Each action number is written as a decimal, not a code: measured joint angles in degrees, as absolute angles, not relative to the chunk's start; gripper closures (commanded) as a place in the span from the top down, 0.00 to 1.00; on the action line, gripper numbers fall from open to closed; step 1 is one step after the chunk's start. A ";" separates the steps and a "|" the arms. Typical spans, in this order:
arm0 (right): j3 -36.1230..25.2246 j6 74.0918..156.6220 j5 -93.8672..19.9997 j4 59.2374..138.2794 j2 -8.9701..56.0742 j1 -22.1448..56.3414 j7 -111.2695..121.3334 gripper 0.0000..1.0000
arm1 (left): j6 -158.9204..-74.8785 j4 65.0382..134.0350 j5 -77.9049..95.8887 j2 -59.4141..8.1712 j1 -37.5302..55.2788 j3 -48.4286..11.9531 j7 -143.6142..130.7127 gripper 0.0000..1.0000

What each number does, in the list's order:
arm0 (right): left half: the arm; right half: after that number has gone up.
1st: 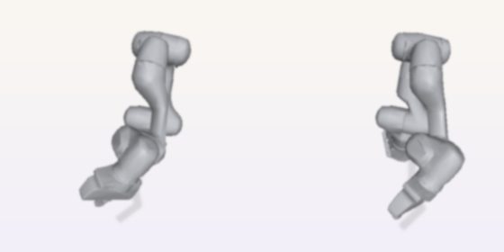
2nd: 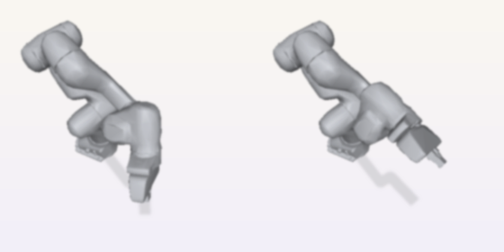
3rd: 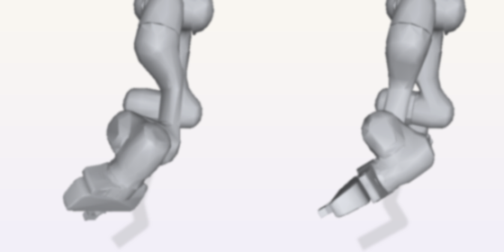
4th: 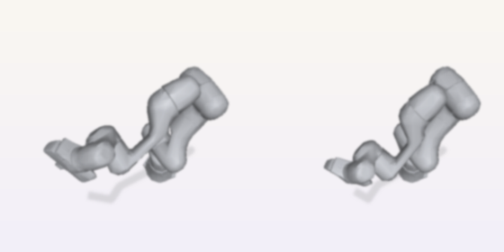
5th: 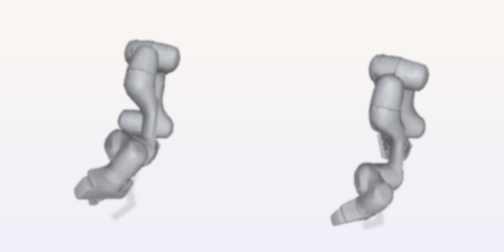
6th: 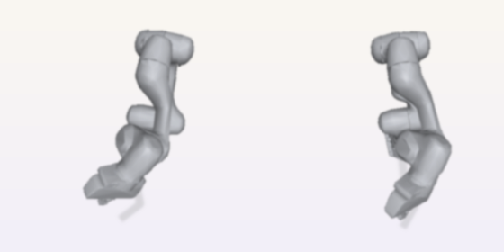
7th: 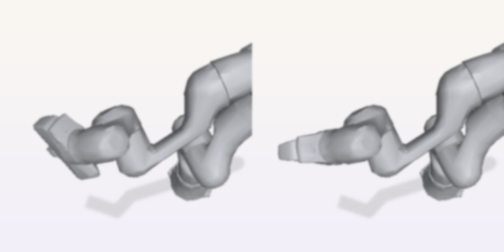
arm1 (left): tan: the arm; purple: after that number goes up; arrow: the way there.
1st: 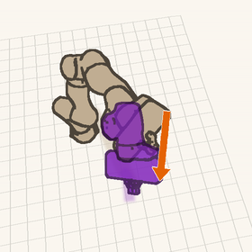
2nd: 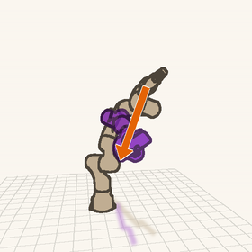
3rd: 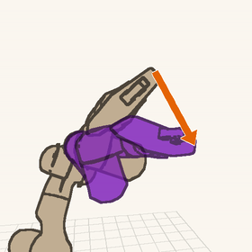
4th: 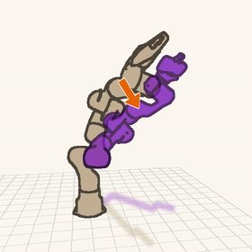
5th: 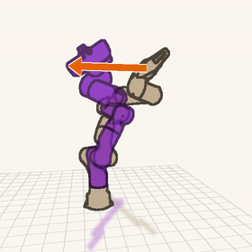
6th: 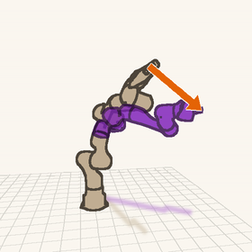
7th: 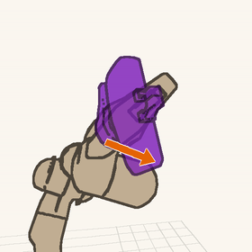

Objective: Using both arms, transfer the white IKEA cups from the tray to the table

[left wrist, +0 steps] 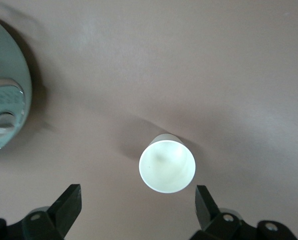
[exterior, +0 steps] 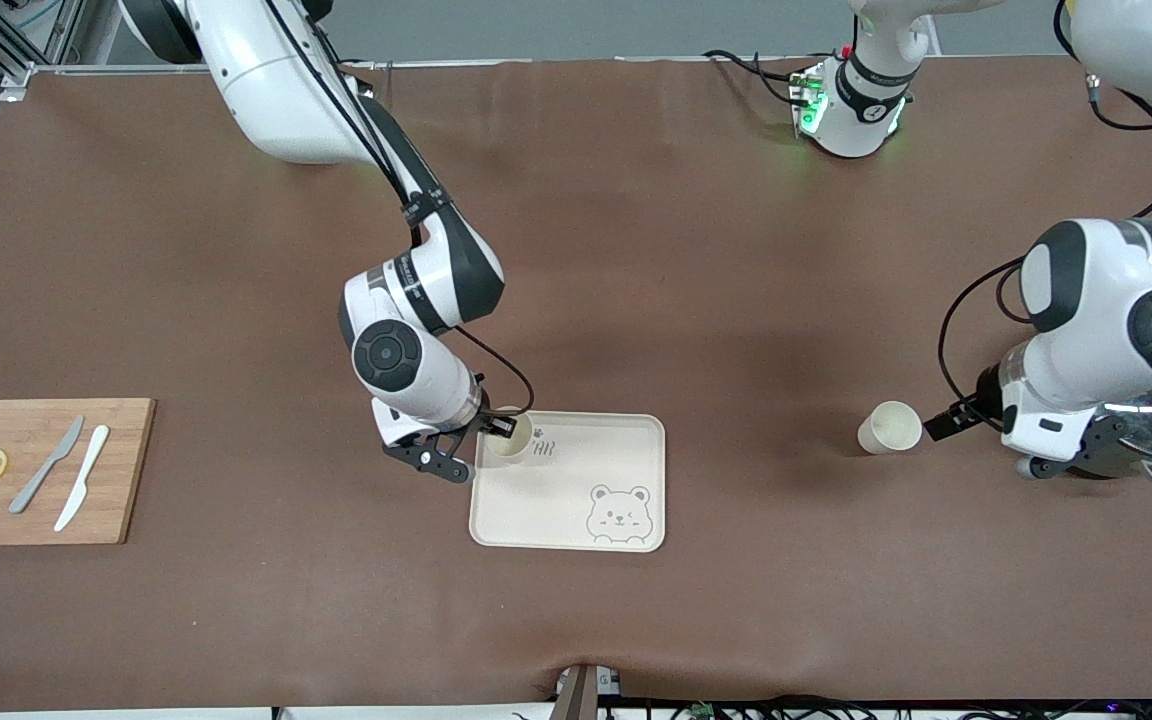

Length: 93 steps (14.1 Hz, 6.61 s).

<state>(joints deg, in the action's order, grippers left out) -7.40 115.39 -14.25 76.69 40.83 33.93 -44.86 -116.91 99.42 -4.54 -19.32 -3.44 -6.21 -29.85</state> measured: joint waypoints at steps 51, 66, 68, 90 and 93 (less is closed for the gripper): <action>-7.24 95.65 -1.94 97.53 13.28 1.85 13.05 1.00 | -88.22 87.09 -3.62 -0.74 0.41 -8.03 -7.39 1.00; -7.46 68.78 -1.27 70.13 9.25 2.75 13.18 1.00 | -87.65 87.07 -3.58 -0.69 0.46 -8.06 -7.38 1.00; -7.92 68.24 -1.13 71.83 7.20 2.27 13.18 1.00 | -87.65 86.91 -3.58 -0.68 0.41 -8.04 -7.38 1.00; -7.32 81.93 -0.97 89.34 -2.60 0.67 13.09 1.00 | -89.97 92.01 1.00 5.36 -7.03 -10.21 -2.63 1.00; -7.18 82.06 -0.97 89.34 -2.71 2.10 13.09 1.00 | -90.31 91.82 1.00 5.37 -7.03 -10.20 -2.62 1.00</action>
<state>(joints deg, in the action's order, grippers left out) -7.18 82.06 -0.97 89.34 -2.71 2.10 13.09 -90.31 91.82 1.00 5.37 -7.03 -10.20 -2.62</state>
